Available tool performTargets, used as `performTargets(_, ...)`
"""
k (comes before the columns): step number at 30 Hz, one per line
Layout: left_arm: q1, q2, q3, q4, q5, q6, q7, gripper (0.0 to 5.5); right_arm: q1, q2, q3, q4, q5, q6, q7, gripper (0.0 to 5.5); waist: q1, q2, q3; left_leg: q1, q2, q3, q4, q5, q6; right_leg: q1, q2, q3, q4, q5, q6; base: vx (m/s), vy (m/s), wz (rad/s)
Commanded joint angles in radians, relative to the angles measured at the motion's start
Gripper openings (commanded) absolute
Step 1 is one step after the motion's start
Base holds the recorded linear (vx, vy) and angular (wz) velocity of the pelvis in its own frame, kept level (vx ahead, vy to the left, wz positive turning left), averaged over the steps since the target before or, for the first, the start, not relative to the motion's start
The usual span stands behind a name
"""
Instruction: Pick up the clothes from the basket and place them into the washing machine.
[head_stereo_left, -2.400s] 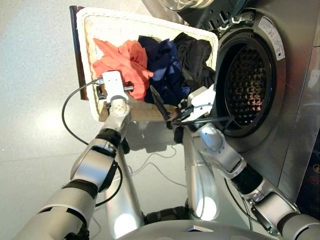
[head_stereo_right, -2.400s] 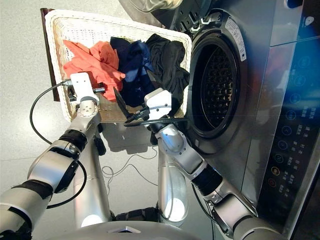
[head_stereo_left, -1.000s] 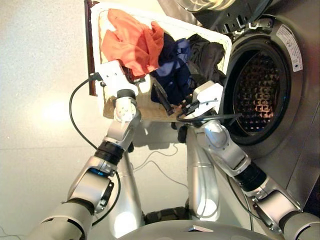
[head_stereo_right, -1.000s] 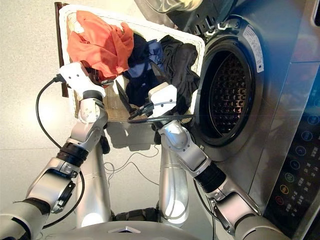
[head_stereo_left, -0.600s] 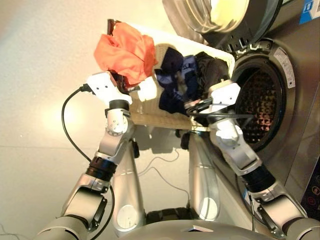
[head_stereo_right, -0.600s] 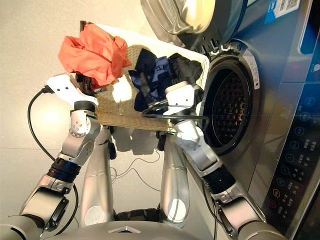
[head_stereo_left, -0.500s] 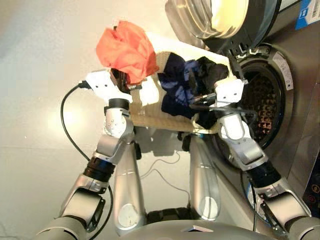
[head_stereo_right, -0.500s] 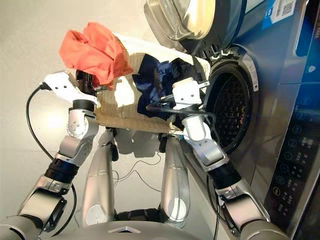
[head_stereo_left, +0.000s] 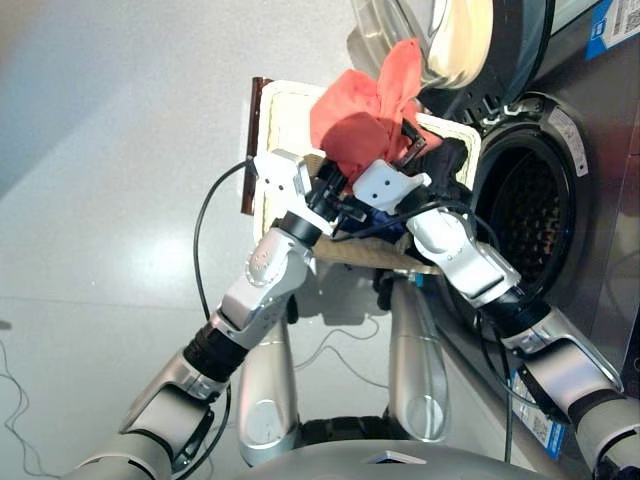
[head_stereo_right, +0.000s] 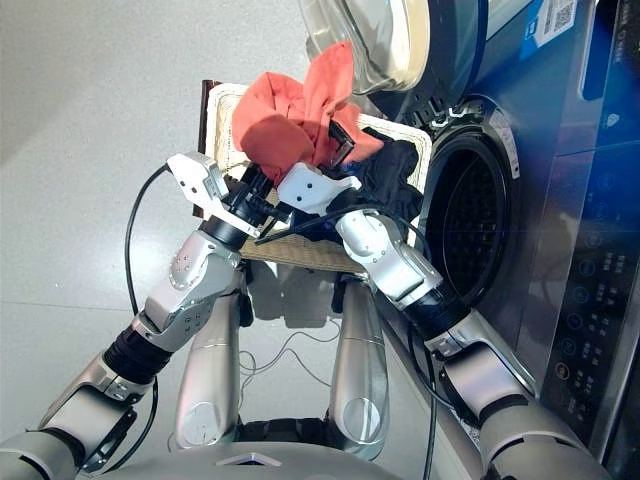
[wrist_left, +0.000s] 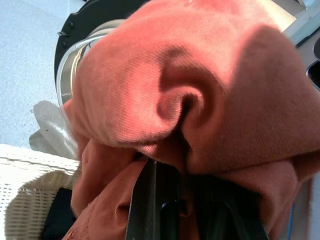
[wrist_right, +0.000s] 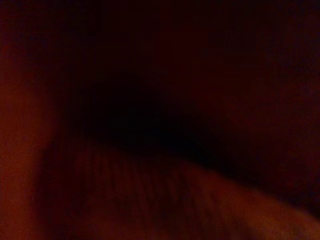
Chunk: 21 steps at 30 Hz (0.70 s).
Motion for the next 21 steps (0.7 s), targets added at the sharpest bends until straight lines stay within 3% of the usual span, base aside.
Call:
performTargets(1,-0.024,-0.001,-0.069,-0.156,-0.018,0.001,-0.082,0.0,-0.19,0.046,0.035,-0.066,-0.017,-0.065,0.009,5.5,0.009,0.022,-0.014,-0.01,-0.012,-0.016,0.124,-0.128,0.028,0.069,0.013,0.059,-0.276,0.183,0.036,0.0,0.0,0.0)
performTargets(11,-0.018,0.039,-0.065,-0.163,0.001,-0.002,-0.074,0.0,-0.218,0.06,-0.001,-0.167,0.002,-0.091,-0.014,5.5,0.01,0.021,-0.014,-0.029,-0.007,-0.014,0.142,-0.141,0.028,0.048,0.017,0.06,-0.257,0.172,0.037,0.0,0.0,0.0)
performTargets(12,-0.019,0.042,-0.056,-0.171,0.017,-0.011,-0.068,0.0,-0.209,0.052,-0.006,-0.182,-0.002,-0.099,-0.015,1.16,0.009,0.019,-0.014,-0.033,-0.006,-0.016,0.145,-0.141,0.028,0.046,0.017,0.06,-0.256,0.171,0.037,0.0,0.0,0.0)
performTargets(13,-0.017,0.042,-0.051,-0.176,0.022,-0.015,-0.062,0.0,-0.202,0.041,-0.009,-0.19,-0.01,-0.105,-0.019,0.0,0.01,0.019,-0.014,-0.034,-0.006,-0.018,0.145,-0.141,0.028,0.046,0.017,0.059,-0.255,0.17,0.038,0.0,0.0,0.0)
performTargets(18,-0.018,0.045,-0.044,-0.181,0.048,-0.03,-0.046,0.0,-0.139,0.001,-0.042,-0.184,-0.05,-0.121,-0.072,0.0,0.009,0.026,-0.014,-0.045,-0.011,-0.023,0.144,-0.134,0.029,0.039,0.017,0.056,-0.258,0.175,0.04,0.0,0.0,0.0)
performTargets(19,-0.021,0.051,-0.043,-0.184,0.066,-0.035,-0.042,0.97,-0.114,0.0,-0.045,-0.175,-0.047,-0.121,-0.078,0.0,0.01,0.028,-0.014,-0.041,-0.01,-0.022,0.147,-0.14,0.028,0.044,0.018,0.055,-0.253,0.168,0.04,0.0,0.0,0.0)
performTargets(21,-0.034,0.064,-0.045,-0.19,0.112,-0.044,-0.036,3.49,-0.082,-0.004,-0.05,-0.167,-0.062,-0.124,-0.088,0.0,0.01,0.03,-0.014,-0.043,-0.01,-0.024,0.145,-0.137,0.026,0.044,0.019,0.053,-0.255,0.166,0.041,0.0,0.0,0.0)
